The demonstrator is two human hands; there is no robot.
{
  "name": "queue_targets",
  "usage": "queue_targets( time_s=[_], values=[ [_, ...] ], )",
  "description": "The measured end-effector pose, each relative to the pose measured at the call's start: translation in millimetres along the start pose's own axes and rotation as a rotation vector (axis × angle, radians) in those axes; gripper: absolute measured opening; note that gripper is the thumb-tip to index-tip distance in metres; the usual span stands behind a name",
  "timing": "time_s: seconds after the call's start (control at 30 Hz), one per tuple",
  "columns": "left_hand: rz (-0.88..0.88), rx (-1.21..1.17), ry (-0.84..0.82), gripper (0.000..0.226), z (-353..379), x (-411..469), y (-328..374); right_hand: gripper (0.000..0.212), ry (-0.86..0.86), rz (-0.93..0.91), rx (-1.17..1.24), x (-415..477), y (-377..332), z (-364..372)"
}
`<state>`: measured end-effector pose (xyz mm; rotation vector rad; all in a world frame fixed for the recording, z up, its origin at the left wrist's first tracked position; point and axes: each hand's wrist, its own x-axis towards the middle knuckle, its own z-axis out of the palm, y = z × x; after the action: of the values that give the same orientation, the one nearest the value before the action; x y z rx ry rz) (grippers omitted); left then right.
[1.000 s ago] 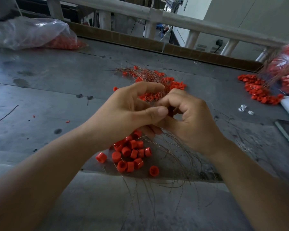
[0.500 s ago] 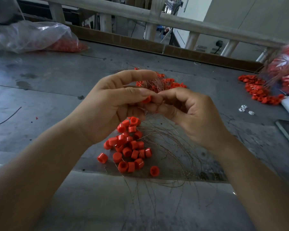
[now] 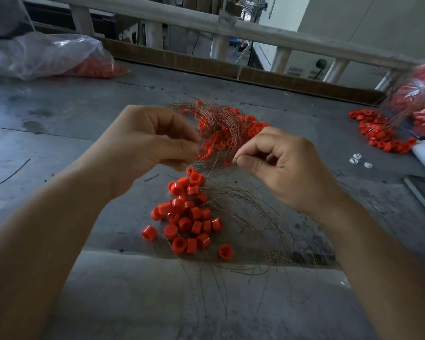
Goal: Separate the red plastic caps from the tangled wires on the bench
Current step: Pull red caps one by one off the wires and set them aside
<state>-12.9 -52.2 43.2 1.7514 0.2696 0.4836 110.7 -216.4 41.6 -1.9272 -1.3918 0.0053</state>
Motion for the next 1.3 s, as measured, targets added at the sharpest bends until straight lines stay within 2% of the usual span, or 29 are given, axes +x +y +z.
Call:
queue_targets(
  time_s=[0.07,0.17,0.27,0.4,0.7,0.83,0.97,1.13,1.3],
  values=[
    [-0.026,0.21,-0.023,0.016,-1,1,-3,0.003,-0.088,0.043,-0.046,0,1,0],
    [-0.063,0.327,-0.086,0.019,-1,2,-6,0.003,-0.215,0.081,-0.119,-1,4,2],
    [-0.077,0.436,-0.146,0.023,0,2,-9,0.004,-0.268,0.1,-0.149,-2,4,4],
    [-0.107,0.473,-0.181,0.029,3,2,-12,0.005,-0.301,0.123,-0.156,-1,5,3],
    [-0.119,0.448,-0.234,0.013,2,4,-15,0.005,-0.364,0.145,-0.187,-1,8,4],
    [-0.106,0.425,-0.161,0.006,1,6,-17,0.014,-0.322,0.155,-0.189,0,10,2],
    [-0.066,0.513,-0.015,0.018,-2,12,-27,0.015,-0.229,0.17,-0.2,0,11,-1],
    [-0.063,0.66,0.08,0.026,-3,19,-44,0.013,-0.341,0.2,-0.338,-2,14,3],
    [-0.061,0.657,0.198,0.029,-4,30,-53,0.016,-0.317,0.187,-0.337,-2,15,5]
  ],
)
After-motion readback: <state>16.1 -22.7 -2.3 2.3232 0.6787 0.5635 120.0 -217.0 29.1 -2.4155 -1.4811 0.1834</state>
